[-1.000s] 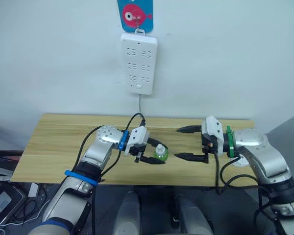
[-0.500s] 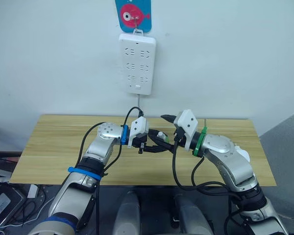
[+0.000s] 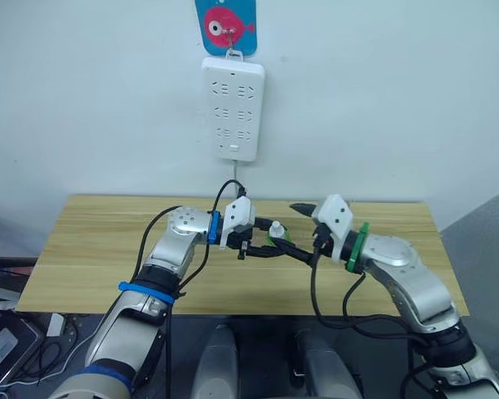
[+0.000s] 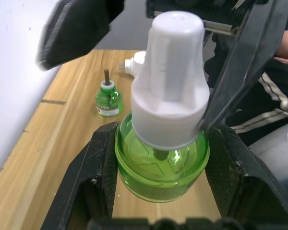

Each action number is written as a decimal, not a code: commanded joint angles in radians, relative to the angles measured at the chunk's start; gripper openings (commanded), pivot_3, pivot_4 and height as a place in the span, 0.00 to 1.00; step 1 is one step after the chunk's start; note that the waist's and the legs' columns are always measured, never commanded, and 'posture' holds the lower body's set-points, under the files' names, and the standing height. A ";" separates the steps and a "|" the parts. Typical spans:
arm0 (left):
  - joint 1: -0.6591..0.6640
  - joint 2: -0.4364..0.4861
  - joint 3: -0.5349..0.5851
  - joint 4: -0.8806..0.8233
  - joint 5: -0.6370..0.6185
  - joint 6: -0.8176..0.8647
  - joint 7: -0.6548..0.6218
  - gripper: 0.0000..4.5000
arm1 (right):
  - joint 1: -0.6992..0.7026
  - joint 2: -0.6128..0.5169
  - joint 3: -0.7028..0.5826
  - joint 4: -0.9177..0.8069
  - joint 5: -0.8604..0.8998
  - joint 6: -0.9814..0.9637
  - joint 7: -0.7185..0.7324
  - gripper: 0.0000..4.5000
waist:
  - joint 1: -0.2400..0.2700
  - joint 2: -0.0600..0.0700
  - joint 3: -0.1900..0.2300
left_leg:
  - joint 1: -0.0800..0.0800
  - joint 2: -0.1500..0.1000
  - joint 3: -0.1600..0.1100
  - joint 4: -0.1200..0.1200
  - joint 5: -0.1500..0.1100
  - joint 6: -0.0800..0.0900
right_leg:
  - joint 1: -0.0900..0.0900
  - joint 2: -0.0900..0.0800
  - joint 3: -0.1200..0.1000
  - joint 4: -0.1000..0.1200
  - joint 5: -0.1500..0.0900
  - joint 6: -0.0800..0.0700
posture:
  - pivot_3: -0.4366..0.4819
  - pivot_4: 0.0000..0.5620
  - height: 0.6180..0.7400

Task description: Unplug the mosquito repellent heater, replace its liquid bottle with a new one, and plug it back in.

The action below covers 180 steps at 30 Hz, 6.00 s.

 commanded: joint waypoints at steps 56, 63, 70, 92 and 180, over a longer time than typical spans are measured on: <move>-0.018 -0.005 0.018 0.014 0.010 -0.028 -0.022 0.50 | -0.062 0.035 -0.009 -0.115 0.224 0.191 -0.042 0.87 | -0.027 0.000 -0.001 | 0.000 0.000 -0.001 0.001 0.000 0.000 | 0.000 0.000 0.000 0.001 0.000 0.001 | 0.68 0.34 1.00; -0.001 -0.004 0.017 0.000 0.009 -0.027 -0.017 0.50 | -0.072 0.028 0.014 -0.090 0.195 0.151 -0.022 0.37 | -0.028 0.000 -0.001 | 0.000 0.000 -0.001 0.001 0.000 0.000 | 0.000 0.000 0.000 0.001 0.000 0.001 | 0.68 0.34 1.00; 0.004 -0.008 0.014 -0.005 0.009 -0.025 -0.015 0.50 | -0.078 0.020 0.030 -0.096 0.165 0.088 -0.003 0.03 | -0.028 0.000 -0.001 | 0.000 0.000 -0.001 0.001 0.000 0.000 | 0.000 0.000 0.000 0.001 0.000 0.001 | 0.68 0.34 1.00; 0.151 0.066 0.106 -0.135 -0.006 0.061 0.146 0.50 | 0.019 0.161 -0.066 0.363 -0.099 -0.281 -0.399 0.03 | -0.029 0.000 -0.002 | 0.000 -0.001 0.003 0.000 0.000 0.000 | -0.001 -0.001 0.003 0.001 0.000 0.001 | 0.71 0.41 1.00; 0.015 -0.005 0.052 -0.133 -0.054 0.075 -0.015 0.66 | -0.042 0.054 -0.008 -0.021 0.135 0.006 -0.004 0.19 | -0.005 0.002 -0.002 | 0.001 0.000 0.004 -0.005 0.000 0.000 | -0.002 -0.001 0.003 -0.001 -0.001 -0.001 | 0.67 0.36 1.00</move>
